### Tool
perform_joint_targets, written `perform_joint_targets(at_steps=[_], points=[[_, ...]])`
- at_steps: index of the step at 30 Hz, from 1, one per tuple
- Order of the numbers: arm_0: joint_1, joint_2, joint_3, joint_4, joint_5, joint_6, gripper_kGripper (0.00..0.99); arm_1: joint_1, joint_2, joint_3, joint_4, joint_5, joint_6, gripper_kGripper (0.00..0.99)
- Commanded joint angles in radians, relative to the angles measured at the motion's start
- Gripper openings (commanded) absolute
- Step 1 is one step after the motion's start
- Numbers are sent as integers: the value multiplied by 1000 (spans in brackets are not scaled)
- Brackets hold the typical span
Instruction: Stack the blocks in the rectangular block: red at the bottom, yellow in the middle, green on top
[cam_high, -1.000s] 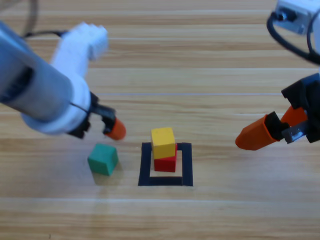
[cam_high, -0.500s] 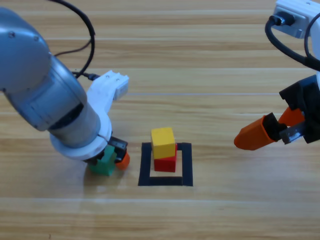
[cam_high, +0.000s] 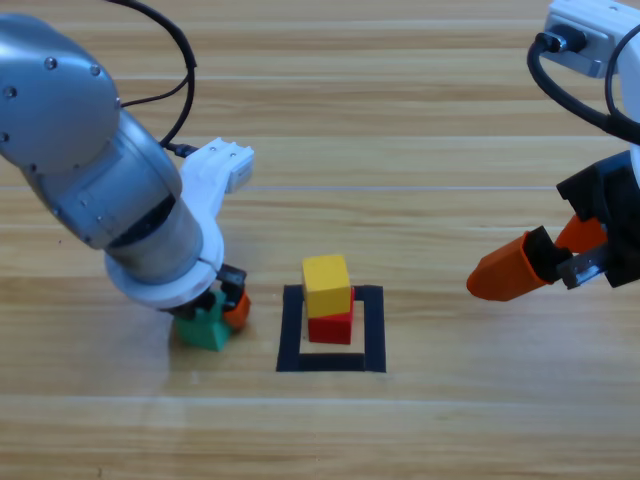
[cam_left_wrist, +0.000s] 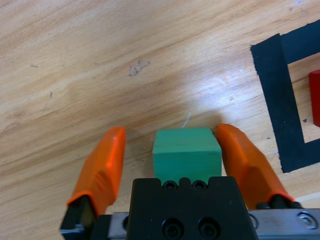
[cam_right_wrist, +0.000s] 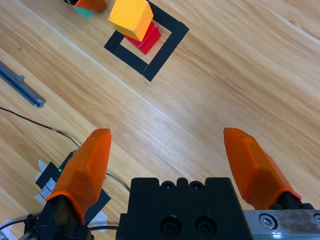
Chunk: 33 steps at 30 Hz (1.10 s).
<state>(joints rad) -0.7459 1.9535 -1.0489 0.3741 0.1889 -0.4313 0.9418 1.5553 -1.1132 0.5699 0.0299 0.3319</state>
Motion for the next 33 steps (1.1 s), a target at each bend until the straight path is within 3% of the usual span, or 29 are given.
perform_joint_targets(at_steps=[1, 5, 7, 12, 21, 25, 28, 33], points=[[31, 31, -3, 22, -14, 6, 600, -26, 25, 24, -24, -7, -7, 990], [34, 22, -3, 40, -13, 6, 198, -28, 23, 23, -24, -5, -7, 990], [36, 13, -3, 55, -8, 8, 91, -28, 22, 23, -24, -5, -5, 990], [36, -15, -31, 89, -13, 6, 75, -29, 22, 23, -22, -5, -5, 990], [36, -62, -339, 333, -20, -32, 32, -29, 20, 19, -21, -4, -7, 990], [30, -61, -439, 399, -57, -83, 32, -29, 17, 18, -15, -2, -7, 990], [17, -12, -560, 490, -111, -106, 32, -31, 9, 15, -5, 5, -8, 990], [-50, 131, -858, 747, -89, -193, 8, -41, -4, 4, 22, 27, -11, 990]])
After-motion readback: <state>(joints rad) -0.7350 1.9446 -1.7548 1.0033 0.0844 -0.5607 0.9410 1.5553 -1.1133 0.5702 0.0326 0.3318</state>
